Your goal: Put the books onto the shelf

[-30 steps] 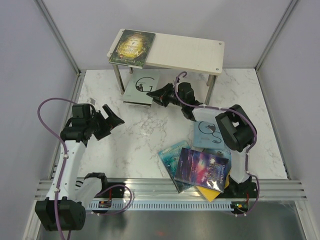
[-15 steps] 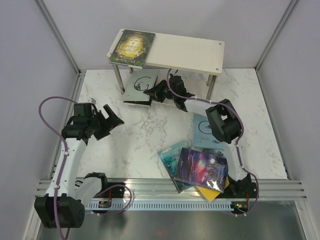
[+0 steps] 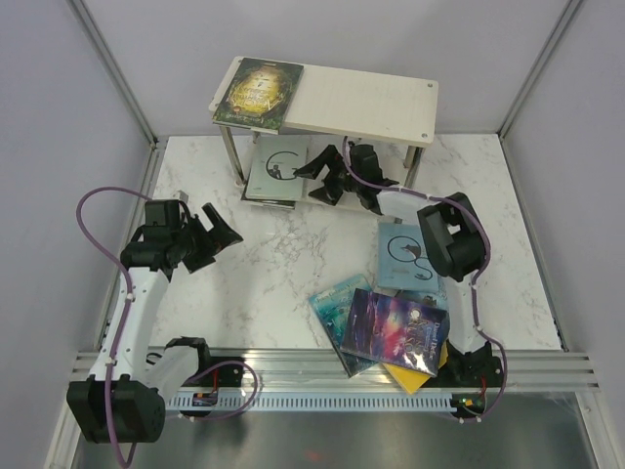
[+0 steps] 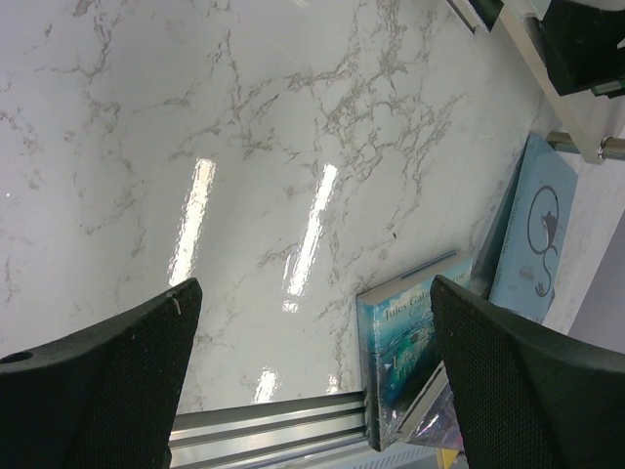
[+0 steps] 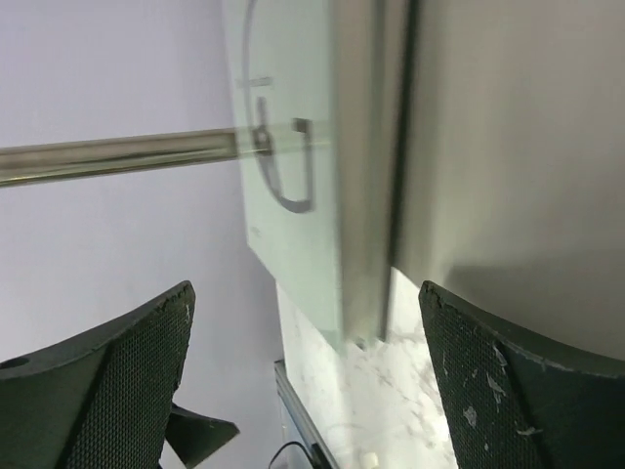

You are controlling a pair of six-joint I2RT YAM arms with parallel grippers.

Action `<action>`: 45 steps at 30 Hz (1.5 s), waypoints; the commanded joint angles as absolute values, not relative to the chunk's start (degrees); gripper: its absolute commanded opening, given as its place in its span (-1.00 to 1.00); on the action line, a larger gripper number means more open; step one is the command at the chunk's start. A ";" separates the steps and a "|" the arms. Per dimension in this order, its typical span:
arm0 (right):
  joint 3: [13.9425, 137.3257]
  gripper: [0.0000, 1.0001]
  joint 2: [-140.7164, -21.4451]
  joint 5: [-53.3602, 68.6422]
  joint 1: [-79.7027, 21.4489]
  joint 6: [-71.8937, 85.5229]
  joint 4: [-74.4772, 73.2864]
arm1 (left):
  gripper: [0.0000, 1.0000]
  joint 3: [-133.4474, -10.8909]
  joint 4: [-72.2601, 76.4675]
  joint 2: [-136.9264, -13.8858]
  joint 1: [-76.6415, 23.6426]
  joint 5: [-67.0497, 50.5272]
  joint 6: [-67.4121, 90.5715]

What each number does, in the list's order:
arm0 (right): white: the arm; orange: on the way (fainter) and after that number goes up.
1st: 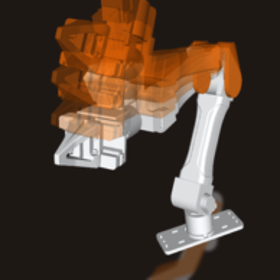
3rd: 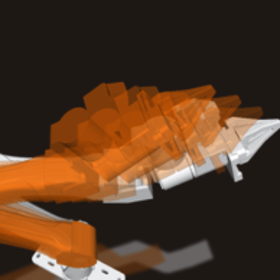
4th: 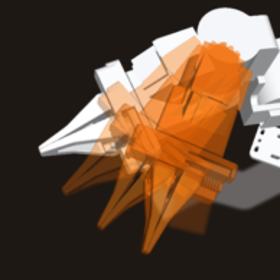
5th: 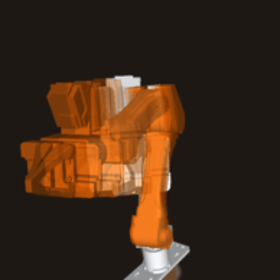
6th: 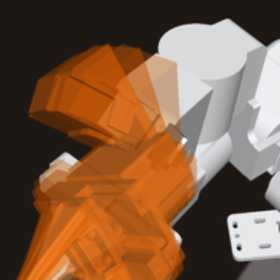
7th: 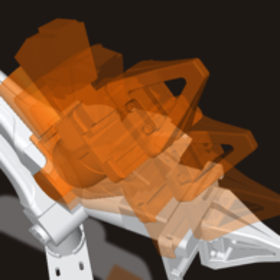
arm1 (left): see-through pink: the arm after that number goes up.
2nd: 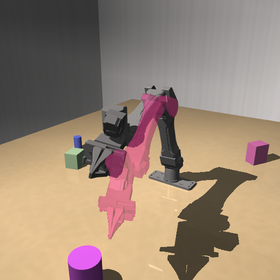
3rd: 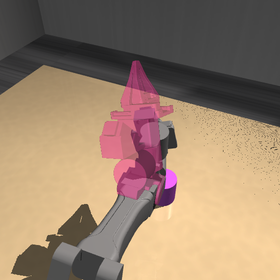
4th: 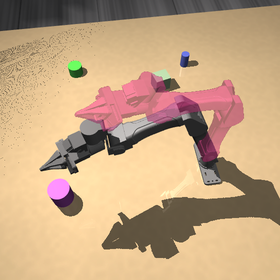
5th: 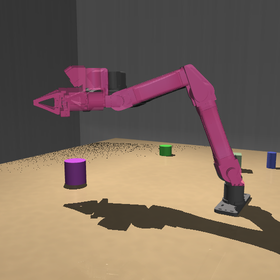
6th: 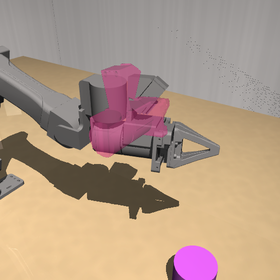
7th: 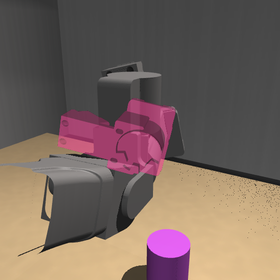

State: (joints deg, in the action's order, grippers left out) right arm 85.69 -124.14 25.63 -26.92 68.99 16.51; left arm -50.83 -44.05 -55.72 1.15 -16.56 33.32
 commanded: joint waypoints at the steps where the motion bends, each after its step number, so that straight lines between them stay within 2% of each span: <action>1: 81.13 0.96 -118.22 25.66 -24.61 65.13 14.68 | 1.00 -52.82 -43.42 -56.42 1.05 -16.61 30.94; 8: 70.69 0.96 -109.09 27.16 -23.73 60.57 12.04 | 1.00 -53.79 -43.16 -57.66 0.97 -21.43 29.98; 12: 65.49 0.96 -100.40 28.04 -23.38 55.12 6.53 | 1.00 -48.71 -33.97 -55.90 -1.47 -40.37 29.95; 15: 61.80 0.96 -93.38 28.74 -22.77 48.11 1.86 | 0.99 -43.52 -26.84 -54.58 -8.57 -44.29 34.78; 18: 56.79 0.96 -82.82 25.76 -22.50 41.52 -5.08 | 0.99 -41.40 -23.57 -56.07 -17.28 -43.95 38.21; 21: 51.34 0.96 -72.62 21.98 -22.15 38.85 -12.63 | 1.00 -40.34 -17.33 -58.87 -30.98 -43.60 41.82; 26: 43.53 0.96 -61.47 19.70 -21.80 38.40 -21.16 | 1.00 -39.90 -6.27 -64.41 -41.81 -41.76 45.61; 31: 36.58 0.96 -53.01 19.86 -21.80 42.10 -23.72 | 1.00 -37.97 2.35 -71.88 -45.17 -39.11 47.54; 38: 33.92 0.96 -43.26 19.34 -21.88 44.65 -28.82 | 1.00 -36.91 15.11 -84.88 -47.90 -34.55 51.41; 45: 35.24 0.96 -38.85 17.40 -21.80 43.86 -35.94 | 0.99 -37.09 29.42 -95.08 -49.83 -39.27 57.20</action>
